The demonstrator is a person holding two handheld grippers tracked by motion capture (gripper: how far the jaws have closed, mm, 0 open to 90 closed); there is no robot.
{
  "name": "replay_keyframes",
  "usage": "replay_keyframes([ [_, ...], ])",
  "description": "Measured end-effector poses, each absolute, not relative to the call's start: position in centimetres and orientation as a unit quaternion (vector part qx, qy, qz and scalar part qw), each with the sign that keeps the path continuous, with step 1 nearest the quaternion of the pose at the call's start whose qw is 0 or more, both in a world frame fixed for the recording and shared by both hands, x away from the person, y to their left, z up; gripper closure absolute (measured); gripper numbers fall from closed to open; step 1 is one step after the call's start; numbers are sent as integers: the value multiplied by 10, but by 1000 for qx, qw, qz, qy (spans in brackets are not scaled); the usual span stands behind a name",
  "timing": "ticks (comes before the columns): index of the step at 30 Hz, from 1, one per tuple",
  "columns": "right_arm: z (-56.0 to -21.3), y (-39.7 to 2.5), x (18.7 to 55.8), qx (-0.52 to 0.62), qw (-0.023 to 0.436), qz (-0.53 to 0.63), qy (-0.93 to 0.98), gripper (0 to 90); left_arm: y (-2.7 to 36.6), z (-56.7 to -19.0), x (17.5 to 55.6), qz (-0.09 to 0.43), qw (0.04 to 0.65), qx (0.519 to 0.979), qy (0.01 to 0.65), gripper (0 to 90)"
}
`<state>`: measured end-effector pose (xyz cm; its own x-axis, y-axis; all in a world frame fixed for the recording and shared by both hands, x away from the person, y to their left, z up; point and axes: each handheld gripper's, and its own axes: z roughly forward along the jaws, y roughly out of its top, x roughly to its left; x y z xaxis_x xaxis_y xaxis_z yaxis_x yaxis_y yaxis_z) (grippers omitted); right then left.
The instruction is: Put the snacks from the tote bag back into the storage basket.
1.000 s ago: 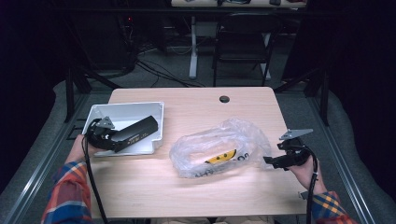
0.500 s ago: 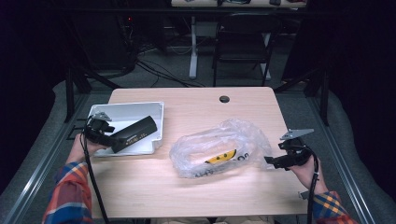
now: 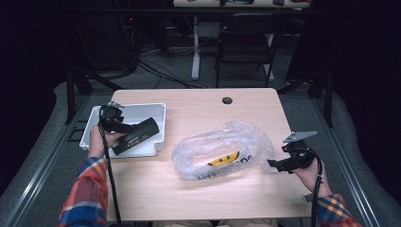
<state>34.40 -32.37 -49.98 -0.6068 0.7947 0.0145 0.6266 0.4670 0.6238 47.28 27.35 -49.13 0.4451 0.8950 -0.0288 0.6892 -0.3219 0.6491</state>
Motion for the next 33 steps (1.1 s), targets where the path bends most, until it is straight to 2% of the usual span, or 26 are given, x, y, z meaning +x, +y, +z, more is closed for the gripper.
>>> replay_keyframes([
  [5, -500, -322, 344, 417, 139, 297, 847, 151, 255, -496, 484, 191, 295, 779, 519, 503],
  [6, -500, -322, 344, 417, 138, 297, 848, 151, 252, -498, 487, 188, 297, 780, 518, 572],
  [8, -500, -323, 344, 417, 140, 296, 848, 152, 247, -501, 490, 200, 290, 765, 540, 632],
  [9, -501, -323, 344, 418, 140, 299, 846, 152, 245, -503, 492, 198, 296, 758, 546, 692],
  [14, -500, -322, 344, 414, 142, 295, 849, 153, 239, -512, 499, 211, 281, 744, 568, 802],
  [22, -501, -321, 344, 411, 142, 294, 851, 154, 235, -524, 505, 207, 266, 736, 587, 896],
  [33, -500, -321, 344, 412, 144, 294, 850, 154, 229, -523, 503, 184, 254, 760, 570, 897],
])
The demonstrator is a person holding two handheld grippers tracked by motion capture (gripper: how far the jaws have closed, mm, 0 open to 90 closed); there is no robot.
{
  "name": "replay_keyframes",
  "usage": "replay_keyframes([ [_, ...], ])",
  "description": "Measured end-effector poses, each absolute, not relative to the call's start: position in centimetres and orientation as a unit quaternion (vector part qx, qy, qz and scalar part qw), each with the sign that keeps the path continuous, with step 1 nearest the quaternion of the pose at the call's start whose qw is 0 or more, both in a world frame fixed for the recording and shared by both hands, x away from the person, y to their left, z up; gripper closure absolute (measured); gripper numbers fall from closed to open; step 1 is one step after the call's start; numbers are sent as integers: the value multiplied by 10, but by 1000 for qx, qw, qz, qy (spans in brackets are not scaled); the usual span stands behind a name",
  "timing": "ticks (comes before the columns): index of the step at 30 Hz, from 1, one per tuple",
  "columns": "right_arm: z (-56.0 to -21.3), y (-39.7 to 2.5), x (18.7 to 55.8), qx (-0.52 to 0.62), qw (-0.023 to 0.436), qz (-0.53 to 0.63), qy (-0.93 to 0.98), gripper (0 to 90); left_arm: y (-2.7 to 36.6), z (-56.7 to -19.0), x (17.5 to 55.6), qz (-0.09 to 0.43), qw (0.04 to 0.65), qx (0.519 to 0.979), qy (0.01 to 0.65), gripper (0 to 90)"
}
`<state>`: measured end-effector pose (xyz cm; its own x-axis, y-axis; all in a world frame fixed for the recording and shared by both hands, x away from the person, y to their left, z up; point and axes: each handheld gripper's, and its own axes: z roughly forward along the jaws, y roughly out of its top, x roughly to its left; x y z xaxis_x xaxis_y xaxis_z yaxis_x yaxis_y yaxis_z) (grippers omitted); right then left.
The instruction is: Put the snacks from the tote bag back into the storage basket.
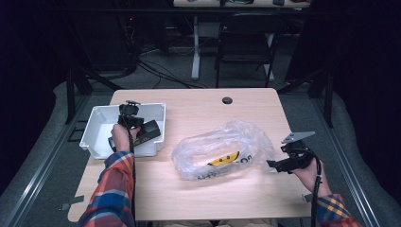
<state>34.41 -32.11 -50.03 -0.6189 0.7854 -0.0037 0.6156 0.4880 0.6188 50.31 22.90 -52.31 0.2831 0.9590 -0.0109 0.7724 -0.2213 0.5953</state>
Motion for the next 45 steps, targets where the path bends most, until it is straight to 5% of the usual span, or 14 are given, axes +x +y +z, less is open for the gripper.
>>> replay_keyframes([
  [28, -499, -321, 344, 412, 147, 292, 850, 157, 224, -525, 492, 147, 239, 795, 537, 858],
  [31, -499, -320, 344, 413, 147, 294, 850, 157, 224, -524, 492, 156, 242, 793, 536, 799],
  [39, -499, -322, 344, 417, 153, 295, 846, 162, 227, -503, 484, 184, 254, 789, 528, 459],
  [45, -498, -322, 343, 415, 155, 293, 847, 162, 227, -484, 469, 195, 264, 798, 505, 336],
])
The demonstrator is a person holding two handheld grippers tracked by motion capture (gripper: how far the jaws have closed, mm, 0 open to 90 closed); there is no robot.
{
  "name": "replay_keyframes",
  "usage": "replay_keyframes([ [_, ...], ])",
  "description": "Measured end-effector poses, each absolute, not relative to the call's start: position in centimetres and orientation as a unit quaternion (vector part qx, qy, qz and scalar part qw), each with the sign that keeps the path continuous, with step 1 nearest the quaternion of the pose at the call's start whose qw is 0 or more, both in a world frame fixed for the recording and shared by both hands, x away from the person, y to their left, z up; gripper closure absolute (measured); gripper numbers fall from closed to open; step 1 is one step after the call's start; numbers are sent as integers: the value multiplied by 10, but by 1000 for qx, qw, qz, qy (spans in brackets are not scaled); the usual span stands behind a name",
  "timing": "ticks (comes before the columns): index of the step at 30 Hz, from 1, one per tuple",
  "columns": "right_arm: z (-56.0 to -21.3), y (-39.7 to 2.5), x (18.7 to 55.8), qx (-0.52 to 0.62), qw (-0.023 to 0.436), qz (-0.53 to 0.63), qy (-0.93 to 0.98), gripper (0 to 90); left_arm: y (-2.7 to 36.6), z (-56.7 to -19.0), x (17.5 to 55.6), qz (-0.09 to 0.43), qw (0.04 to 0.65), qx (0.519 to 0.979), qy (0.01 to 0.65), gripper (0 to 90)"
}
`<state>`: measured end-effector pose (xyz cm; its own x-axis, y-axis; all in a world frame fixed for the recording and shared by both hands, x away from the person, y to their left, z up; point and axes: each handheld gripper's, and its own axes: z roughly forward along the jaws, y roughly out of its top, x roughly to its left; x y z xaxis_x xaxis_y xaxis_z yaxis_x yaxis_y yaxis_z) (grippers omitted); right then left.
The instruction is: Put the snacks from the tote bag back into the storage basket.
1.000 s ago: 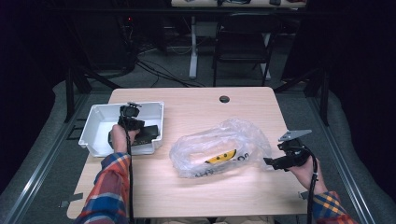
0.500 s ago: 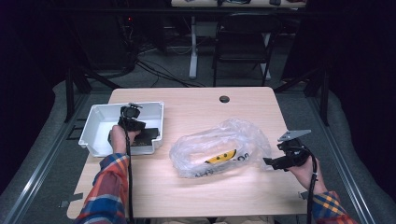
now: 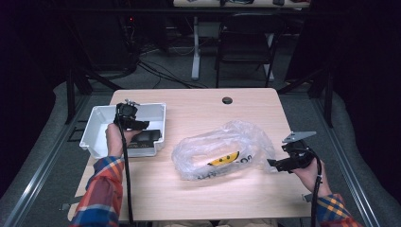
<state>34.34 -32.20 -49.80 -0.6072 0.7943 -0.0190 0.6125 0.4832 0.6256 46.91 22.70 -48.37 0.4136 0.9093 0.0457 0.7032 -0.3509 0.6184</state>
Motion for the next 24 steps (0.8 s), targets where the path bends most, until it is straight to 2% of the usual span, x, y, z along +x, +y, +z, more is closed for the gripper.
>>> replay_keyframes([
  [12, -498, -323, 344, 418, 156, 292, 846, 163, 221, -450, 422, 204, 260, 825, 458, 194],
  [24, -501, -322, 344, 419, 152, 293, 846, 163, 209, -442, 356, 214, 252, 841, 429, 151],
])
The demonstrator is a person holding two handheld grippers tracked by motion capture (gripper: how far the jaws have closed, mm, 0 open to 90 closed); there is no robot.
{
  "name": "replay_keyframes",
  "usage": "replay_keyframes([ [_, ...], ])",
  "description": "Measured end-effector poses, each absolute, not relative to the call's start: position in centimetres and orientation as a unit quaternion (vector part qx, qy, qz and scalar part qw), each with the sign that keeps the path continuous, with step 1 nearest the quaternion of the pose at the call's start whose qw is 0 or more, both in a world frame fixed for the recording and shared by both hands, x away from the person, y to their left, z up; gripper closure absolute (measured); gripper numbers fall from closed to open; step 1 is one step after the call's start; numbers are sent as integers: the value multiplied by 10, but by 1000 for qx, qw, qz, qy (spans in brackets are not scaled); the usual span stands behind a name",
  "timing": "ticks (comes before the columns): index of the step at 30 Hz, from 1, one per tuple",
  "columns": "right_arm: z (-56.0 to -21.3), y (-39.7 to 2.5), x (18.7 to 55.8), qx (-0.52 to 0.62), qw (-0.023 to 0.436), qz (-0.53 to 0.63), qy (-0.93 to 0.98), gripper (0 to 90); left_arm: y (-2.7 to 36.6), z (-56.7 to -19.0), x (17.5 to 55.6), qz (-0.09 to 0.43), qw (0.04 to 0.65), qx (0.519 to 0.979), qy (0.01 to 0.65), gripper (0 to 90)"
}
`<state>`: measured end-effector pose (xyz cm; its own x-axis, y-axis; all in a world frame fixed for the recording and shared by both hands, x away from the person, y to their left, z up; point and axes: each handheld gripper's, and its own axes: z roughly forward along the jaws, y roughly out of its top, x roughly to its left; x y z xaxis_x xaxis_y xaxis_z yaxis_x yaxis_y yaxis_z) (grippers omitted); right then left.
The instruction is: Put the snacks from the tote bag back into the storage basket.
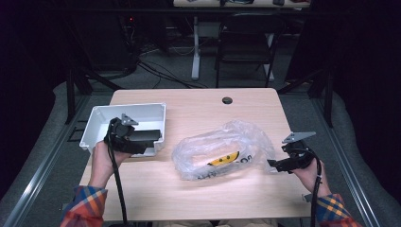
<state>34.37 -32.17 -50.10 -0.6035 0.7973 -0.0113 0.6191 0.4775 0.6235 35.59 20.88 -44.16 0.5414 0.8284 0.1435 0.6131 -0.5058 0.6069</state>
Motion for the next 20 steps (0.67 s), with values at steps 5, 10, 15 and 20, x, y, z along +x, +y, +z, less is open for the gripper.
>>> replay_keyframes([
  [5, -503, -322, 344, 415, 152, 288, 849, 161, 207, -452, 329, 209, 252, 844, 425, 150],
  [10, -505, -321, 344, 415, 151, 289, 849, 156, 201, -471, 304, 200, 242, 850, 423, 147],
  [15, -505, -321, 344, 412, 156, 288, 850, 153, 197, -488, 292, 203, 238, 849, 426, 144],
  [20, -506, -321, 344, 411, 157, 289, 850, 151, 197, -497, 292, 199, 236, 849, 428, 137],
])
